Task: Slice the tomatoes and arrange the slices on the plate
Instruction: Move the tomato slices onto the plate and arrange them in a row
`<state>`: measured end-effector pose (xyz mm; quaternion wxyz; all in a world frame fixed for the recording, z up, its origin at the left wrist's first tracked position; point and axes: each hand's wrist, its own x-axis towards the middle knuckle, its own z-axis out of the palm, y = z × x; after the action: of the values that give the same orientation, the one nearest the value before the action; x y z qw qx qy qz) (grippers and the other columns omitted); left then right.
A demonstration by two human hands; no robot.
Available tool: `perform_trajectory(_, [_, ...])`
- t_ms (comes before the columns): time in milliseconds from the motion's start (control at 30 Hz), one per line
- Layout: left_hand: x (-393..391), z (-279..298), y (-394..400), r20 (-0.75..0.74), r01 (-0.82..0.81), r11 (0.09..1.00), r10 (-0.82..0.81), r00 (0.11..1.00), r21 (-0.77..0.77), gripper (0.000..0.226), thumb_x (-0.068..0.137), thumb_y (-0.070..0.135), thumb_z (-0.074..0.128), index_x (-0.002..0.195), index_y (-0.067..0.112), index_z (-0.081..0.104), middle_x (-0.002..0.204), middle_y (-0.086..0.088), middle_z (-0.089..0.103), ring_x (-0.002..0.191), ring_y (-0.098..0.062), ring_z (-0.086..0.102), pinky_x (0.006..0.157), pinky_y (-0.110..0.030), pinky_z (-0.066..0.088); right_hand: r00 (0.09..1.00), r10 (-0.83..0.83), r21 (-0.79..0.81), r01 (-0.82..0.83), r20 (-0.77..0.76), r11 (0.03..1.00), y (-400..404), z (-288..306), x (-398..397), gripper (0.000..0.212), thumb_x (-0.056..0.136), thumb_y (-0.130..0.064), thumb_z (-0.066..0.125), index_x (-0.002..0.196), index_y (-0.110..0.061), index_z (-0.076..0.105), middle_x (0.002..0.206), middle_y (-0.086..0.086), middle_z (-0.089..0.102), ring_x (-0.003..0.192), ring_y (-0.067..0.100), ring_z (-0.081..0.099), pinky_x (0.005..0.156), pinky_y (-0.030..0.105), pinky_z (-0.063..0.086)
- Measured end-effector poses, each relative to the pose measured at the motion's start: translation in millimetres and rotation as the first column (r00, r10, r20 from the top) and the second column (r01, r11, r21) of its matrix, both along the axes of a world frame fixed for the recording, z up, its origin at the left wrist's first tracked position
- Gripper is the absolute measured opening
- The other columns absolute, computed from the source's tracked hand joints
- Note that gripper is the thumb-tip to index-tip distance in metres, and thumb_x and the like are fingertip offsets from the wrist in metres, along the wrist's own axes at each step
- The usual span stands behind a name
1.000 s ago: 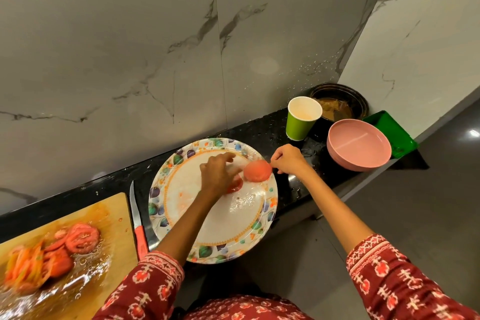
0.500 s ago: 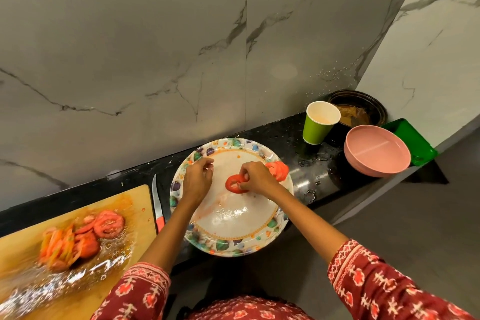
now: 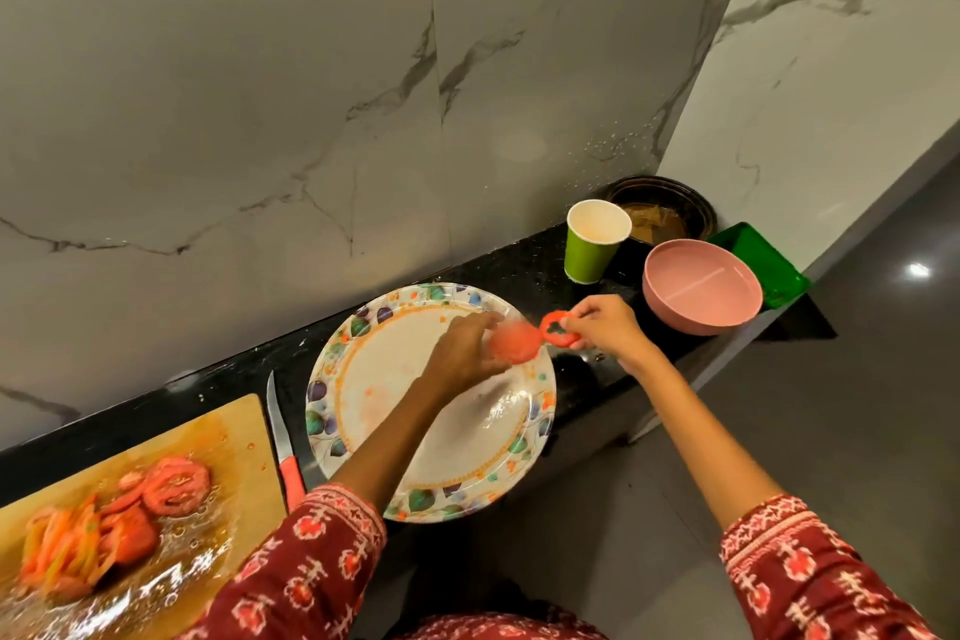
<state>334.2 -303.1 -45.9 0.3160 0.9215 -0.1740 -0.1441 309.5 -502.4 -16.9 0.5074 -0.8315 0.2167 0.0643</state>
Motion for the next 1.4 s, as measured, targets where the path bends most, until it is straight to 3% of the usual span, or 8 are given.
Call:
perform_trajectory(167, [9,-10,-27,0.001,0.041,0.978,-0.042,0.999,0.204,0.082,0.069,0.048,0.075,0.136,0.025,0.033,0.140,-0.003,0.041,0.126,-0.023,0.037,0.102,-0.043,0.035,0.996,-0.078,0.003,0.079,-0.046,0.997,-6,-3,0,0.014,0.081,-0.006,0.070,0.071,-0.009,0.060,0.064,0.004,0.061,0.039,0.007,0.059,0.043,0.016,0.049])
perform_trajectory(467, [24,-10,-34,-0.050,0.073,0.970,-0.063,0.997,0.233,0.075,0.067,0.041,0.079,0.128,0.028,0.037,0.135,-0.002,0.044,0.125,-0.022,0.037,0.103,-0.043,0.029,0.997,-0.061,-0.012,0.060,-0.043,0.998,-13,-6,14,0.009,0.081,-0.009,0.070,0.075,-0.010,0.063,0.071,0.004,0.064,0.047,0.008,0.062,0.043,0.014,0.045])
perform_trajectory(600, [23,-12,-30,-0.009,0.072,0.962,-0.072,0.997,0.264,0.072,0.069,0.044,0.076,0.127,0.029,0.036,0.134,-0.001,0.045,0.123,-0.021,0.038,0.103,-0.042,0.028,0.998,-0.038,-0.020,0.037,-0.045,0.999,-12,-10,22,0.011,0.080,-0.010,0.071,0.074,-0.012,0.062,0.072,0.005,0.065,0.050,0.011,0.063,0.052,0.018,0.050])
perform_trajectory(733, [22,-14,-20,0.025,0.083,0.938,-0.097,0.995,0.337,0.071,0.072,0.047,0.071,0.130,0.029,0.034,0.136,-0.002,0.046,0.125,-0.022,0.040,0.107,-0.045,0.028,0.994,0.065,-0.004,-0.066,-0.084,0.998,-12,-8,28,0.009,0.079,-0.008,0.072,0.078,-0.010,0.062,0.074,0.008,0.068,0.057,0.017,0.066,0.066,0.028,0.057])
perform_trajectory(900, [25,-13,-5,-0.020,0.120,0.896,-0.123,0.992,0.427,0.069,0.074,0.052,0.069,0.131,0.029,0.037,0.139,-0.001,0.043,0.127,-0.022,0.038,0.109,-0.049,0.024,0.973,0.175,-0.059,-0.186,-0.151,0.981,-6,-6,35,0.006,0.078,-0.005,0.072,0.079,-0.005,0.066,0.073,0.008,0.067,0.059,0.017,0.066,0.054,0.021,0.054])
perform_trajectory(1067, [21,-6,-16,0.015,0.110,0.941,-0.121,0.993,0.319,0.077,0.070,0.056,0.070,0.132,0.027,0.036,0.138,0.000,0.042,0.126,-0.022,0.035,0.104,-0.044,0.026,0.976,0.163,-0.056,-0.173,-0.144,0.983,-1,-1,38,0.004,0.079,-0.004,0.071,0.080,-0.004,0.067,0.070,0.006,0.065,0.056,0.015,0.064,0.048,0.017,0.049])
perform_trajectory(1200, [17,-6,-30,0.027,0.094,0.955,-0.106,0.994,0.282,0.066,0.071,0.045,0.073,0.125,0.027,0.041,0.129,0.001,0.050,0.120,-0.019,0.041,0.101,-0.041,0.027,0.986,0.116,-0.075,-0.126,-0.117,0.989,-4,-1,37,0.010,0.079,-0.005,0.072,0.073,-0.009,0.065,0.069,0.004,0.064,0.054,0.014,0.063,0.049,0.017,0.050])
perform_trajectory(1400, [14,-12,-23,0.028,0.076,0.946,-0.090,0.996,0.315,0.052,0.075,0.044,0.070,0.120,0.030,0.047,0.128,0.002,0.052,0.119,-0.018,0.042,0.106,-0.046,0.026,0.983,0.152,-0.055,-0.158,-0.106,0.986,-9,0,31,0.004,0.080,-0.005,0.071,0.082,-0.004,0.068,0.071,0.006,0.066,0.053,0.012,0.063,0.048,0.015,0.049])
